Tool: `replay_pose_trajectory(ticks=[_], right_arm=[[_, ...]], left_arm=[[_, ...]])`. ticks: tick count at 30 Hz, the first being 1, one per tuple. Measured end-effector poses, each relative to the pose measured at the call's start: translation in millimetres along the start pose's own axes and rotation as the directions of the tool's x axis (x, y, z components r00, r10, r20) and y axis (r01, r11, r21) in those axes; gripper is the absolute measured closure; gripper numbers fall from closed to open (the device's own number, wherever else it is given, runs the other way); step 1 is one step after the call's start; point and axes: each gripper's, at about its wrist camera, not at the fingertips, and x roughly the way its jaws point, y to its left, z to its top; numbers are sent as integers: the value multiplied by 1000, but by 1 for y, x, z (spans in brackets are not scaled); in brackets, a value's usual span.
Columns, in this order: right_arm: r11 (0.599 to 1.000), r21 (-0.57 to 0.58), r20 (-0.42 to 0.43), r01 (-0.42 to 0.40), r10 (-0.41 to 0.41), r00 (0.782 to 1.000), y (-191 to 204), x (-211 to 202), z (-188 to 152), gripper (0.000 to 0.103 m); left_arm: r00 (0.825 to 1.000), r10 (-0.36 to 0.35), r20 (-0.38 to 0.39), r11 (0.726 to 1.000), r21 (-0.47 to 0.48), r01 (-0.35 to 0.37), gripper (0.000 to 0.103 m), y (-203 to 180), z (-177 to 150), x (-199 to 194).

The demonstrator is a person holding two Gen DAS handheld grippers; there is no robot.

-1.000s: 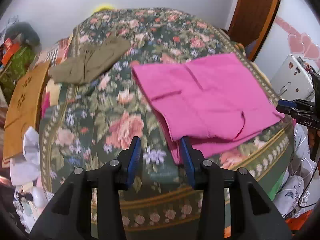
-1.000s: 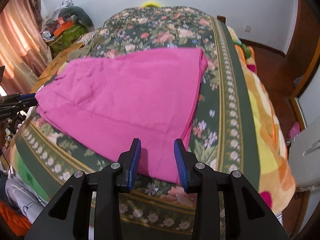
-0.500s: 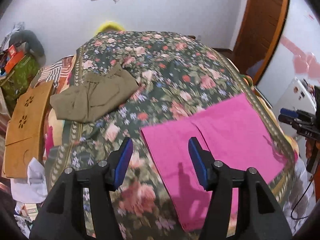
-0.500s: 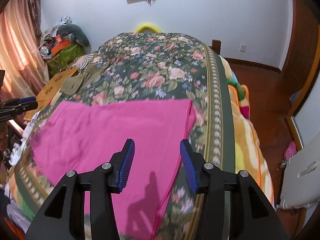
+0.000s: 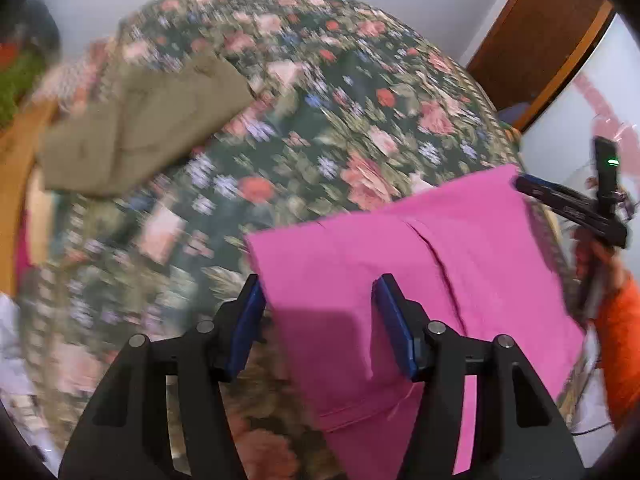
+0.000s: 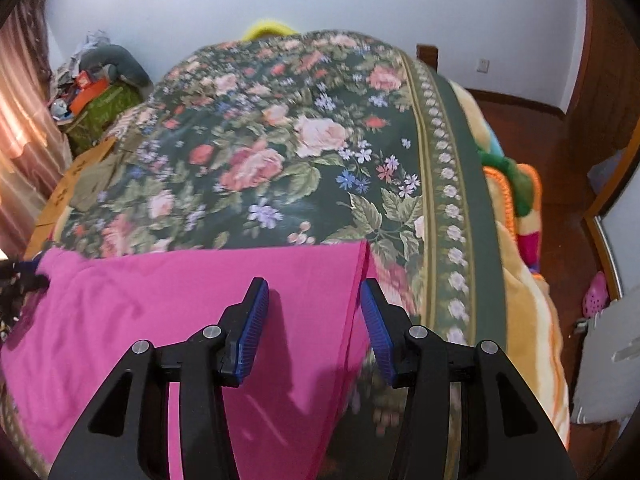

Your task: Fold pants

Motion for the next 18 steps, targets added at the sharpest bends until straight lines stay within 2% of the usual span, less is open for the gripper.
replay_pose_trajectory(ticks=[1,2,3,4,5,7,12,15,18], right_arm=[[1000,2,-7,-10,10,1000,-2,7,1,59],[1000,6,-12,-19,19,1000,-3,14,1,59],[1000,4,-20,-22,22,1000,-3,21,-2,66],[1000,-4,-16,-24,24,1000,-2,23,-4,71],[999,-22,2,-24,24,1000,1,23,-6,80],[998,-52,17,-21,22,1000,5,21,-6,95],[992,-110,63,58,-51,997,14,13,-5,100],[986,-136,46,98,-92,995,13,18,-5,100],[982,-145,2,118,-119,993,12,24,-4,100]], left_arm=[[1000,5,16,1000,-1,-5,46,-1,-3,0],[1000,4,24,1000,11,-4,53,-3,-4,-1],[999,-4,33,1000,25,3,58,-6,-6,-3],[999,-14,33,999,30,13,70,-8,-7,-3],[999,-25,29,999,34,24,79,-11,-8,-4],[999,0,48,999,53,-3,83,-17,-12,-6],[995,61,74,997,32,-64,87,-14,-18,-13],[994,79,74,997,13,-80,87,-12,-23,-12],[991,119,61,993,3,-120,77,-13,-22,-15]])
